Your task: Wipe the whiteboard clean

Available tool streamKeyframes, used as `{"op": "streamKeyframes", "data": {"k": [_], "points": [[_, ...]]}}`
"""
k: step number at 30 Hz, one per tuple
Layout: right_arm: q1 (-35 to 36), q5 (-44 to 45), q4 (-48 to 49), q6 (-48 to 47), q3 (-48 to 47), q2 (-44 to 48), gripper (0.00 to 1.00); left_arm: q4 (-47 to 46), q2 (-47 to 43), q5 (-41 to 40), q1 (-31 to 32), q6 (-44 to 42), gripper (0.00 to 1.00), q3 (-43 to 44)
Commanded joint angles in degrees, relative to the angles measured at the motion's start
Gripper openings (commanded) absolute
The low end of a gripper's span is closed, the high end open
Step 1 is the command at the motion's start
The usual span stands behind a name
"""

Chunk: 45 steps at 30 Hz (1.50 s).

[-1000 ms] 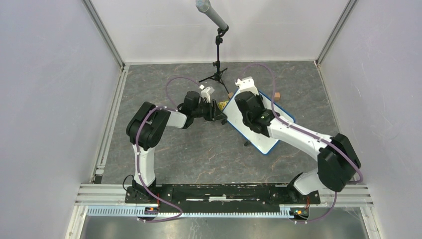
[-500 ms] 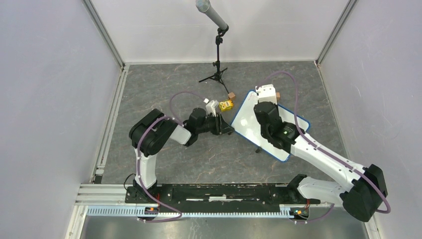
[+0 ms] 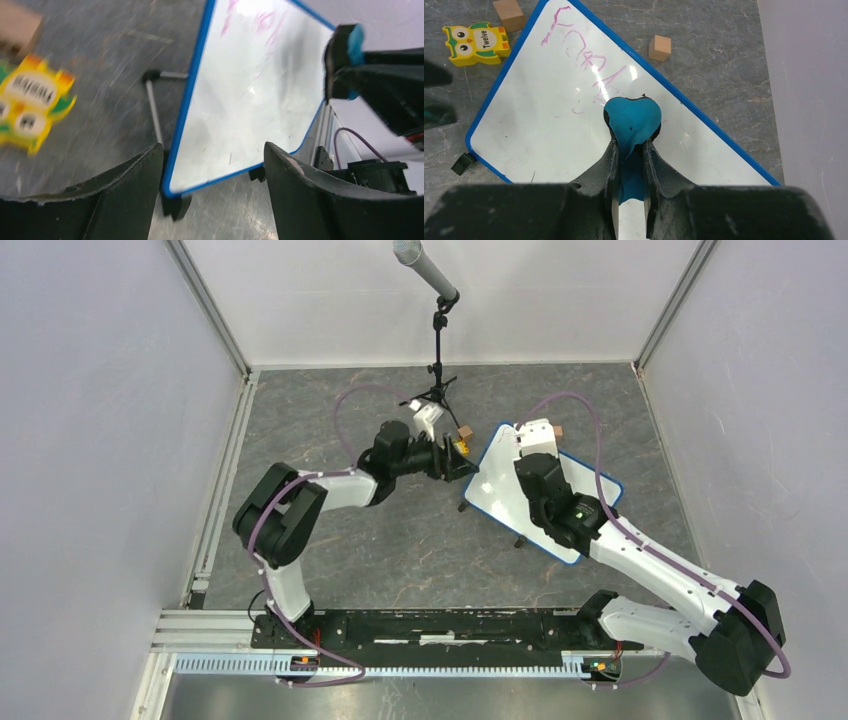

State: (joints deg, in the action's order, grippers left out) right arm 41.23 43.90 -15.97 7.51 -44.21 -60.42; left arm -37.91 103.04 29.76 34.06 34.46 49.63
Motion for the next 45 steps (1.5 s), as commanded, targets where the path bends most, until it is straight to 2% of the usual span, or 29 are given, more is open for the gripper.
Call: {"op": "streamKeyframes", "data": {"k": [1, 5, 11, 16, 20, 25, 28, 35, 41, 45], "points": [[-0.1, -1.6, 2.3, -1.2, 0.0, 0.0, 0.17, 11.7, 6.1, 10.9, -0.4, -11.4, 0.80, 12.1], [-0.1, -1.7, 2.5, -1.9, -0.1, -0.5, 0.17, 19.4, 10.9, 10.4, -1.1, -14.8, 0.74, 20.5], [-0.1, -1.3, 2.2, -3.1, -0.5, -1.0, 0.17, 16.4, 14.3, 16.3, -1.1, -14.9, 0.67, 22.4], [-0.1, -1.8, 1.5, -2.4, -0.4, -1.3, 0.17, 4.8, 18.4, 24.4, -2.0, -6.6, 0.55, 22.4], [-0.1, -1.7, 1.2, -1.9, -0.6, -1.6, 0.17, 4.5, 19.4, 24.6, -2.1, -6.7, 0.54, 23.2], [-0.1, -2.2, 1.3, -1.8, -1.1, -1.9, 0.17, 1.9, 20.6, 25.2, -2.1, -4.9, 0.48, 23.6], [-0.1, -2.6, 1.4, -1.9, -1.5, -2.4, 0.17, 2.0, 21.6, 24.8, -2.4, -4.5, 0.42, 24.5], [-0.1, -2.9, 1.8, -2.0, -1.8, -4.1, 0.17, -1.8, 23.1, 24.9, -4.1, -1.1, 0.19, 24.4], [0.0, -4.9, 2.7, -2.5, -3.1, -8.1, 0.17, -2.3, 21.5, 22.3, -5.1, -2.7, 0.03, 22.2], [1.7, -4.2, 2.9, -3.4, -6.0, -12.0, 0.17, -3.0, 20.4, 20.5, -6.3, -3.2, 0.02, 20.4]]}}
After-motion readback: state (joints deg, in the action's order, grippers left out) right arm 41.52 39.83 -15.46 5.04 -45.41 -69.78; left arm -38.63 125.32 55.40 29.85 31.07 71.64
